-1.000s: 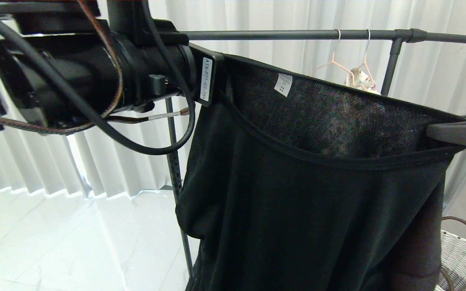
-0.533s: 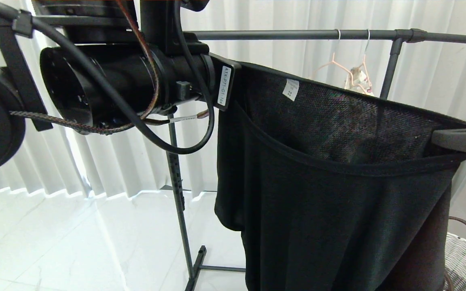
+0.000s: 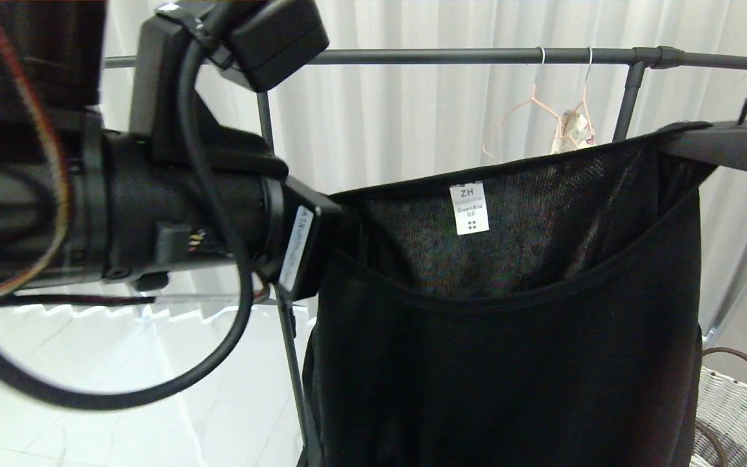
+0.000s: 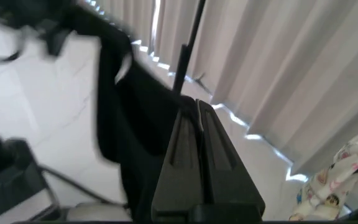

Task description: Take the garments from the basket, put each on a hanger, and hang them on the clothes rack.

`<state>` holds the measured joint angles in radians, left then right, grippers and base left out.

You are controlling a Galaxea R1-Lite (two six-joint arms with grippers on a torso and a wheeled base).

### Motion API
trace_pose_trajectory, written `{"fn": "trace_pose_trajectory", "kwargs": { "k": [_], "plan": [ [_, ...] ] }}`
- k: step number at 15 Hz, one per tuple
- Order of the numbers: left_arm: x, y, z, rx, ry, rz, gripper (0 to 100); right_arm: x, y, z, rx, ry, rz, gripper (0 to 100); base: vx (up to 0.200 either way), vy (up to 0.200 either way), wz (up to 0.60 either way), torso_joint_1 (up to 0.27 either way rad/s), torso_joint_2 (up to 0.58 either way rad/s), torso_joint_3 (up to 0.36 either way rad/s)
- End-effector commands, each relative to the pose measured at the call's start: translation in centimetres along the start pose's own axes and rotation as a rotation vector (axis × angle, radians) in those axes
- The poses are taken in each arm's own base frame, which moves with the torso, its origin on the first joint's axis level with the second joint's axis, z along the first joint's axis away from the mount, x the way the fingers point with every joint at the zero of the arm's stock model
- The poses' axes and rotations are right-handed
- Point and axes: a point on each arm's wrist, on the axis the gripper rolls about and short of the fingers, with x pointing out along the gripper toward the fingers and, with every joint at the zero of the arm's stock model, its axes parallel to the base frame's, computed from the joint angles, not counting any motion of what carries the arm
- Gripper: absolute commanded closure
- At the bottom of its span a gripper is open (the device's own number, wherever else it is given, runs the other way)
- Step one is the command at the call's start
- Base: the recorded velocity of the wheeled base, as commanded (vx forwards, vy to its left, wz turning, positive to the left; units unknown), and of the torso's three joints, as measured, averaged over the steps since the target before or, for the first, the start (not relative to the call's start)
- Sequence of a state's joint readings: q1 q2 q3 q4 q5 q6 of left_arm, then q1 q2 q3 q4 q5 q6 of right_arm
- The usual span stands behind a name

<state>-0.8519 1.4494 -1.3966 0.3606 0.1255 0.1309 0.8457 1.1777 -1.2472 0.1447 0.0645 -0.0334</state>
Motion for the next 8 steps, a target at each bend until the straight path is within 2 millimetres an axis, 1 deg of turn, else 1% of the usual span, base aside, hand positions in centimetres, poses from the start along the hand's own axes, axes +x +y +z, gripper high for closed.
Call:
{"fn": "trace_pose_trajectory", "kwargs": {
  "k": [1,2,4,5,6,8],
  "plan": [
    [-4.4,-0.6,-0.3,-0.026,-0.020,-0.074,100,2.8,-0.4,-0.5,0.002,0.014,-0.011,100,0.000,0.000,0.00,0.000,0.00,0.000],
    [-5.7,-0.5,-0.6,-0.050,-0.009,-0.109,100,3.9,-0.4,-0.5,-0.005,-0.012,-0.010,100,0.000,0.000,0.00,0.000,0.00,0.000],
    [-7.5,-0.6,-1.1,-0.099,-0.005,-0.193,100,6.3,-0.6,-0.7,-0.010,-0.063,-0.004,100,0.000,0.000,0.00,0.000,0.00,0.000],
    [-7.8,-0.8,-1.1,-0.111,-0.011,-0.219,100,7.0,-0.6,-0.7,-0.011,-0.073,0.000,100,0.000,0.000,0.00,0.000,0.00,0.000],
    [-8.5,-1.5,-0.9,-0.150,-0.022,-0.276,100,8.0,-0.6,-1.0,-0.012,-0.075,0.004,100,0.000,0.000,0.00,0.000,0.00,0.000],
    [-9.2,-2.4,-0.9,-0.202,-0.024,-0.335,100,8.4,-0.4,-1.1,-0.011,-0.068,0.014,100,0.000,0.000,0.00,0.000,0.00,0.000]
  ]
}}
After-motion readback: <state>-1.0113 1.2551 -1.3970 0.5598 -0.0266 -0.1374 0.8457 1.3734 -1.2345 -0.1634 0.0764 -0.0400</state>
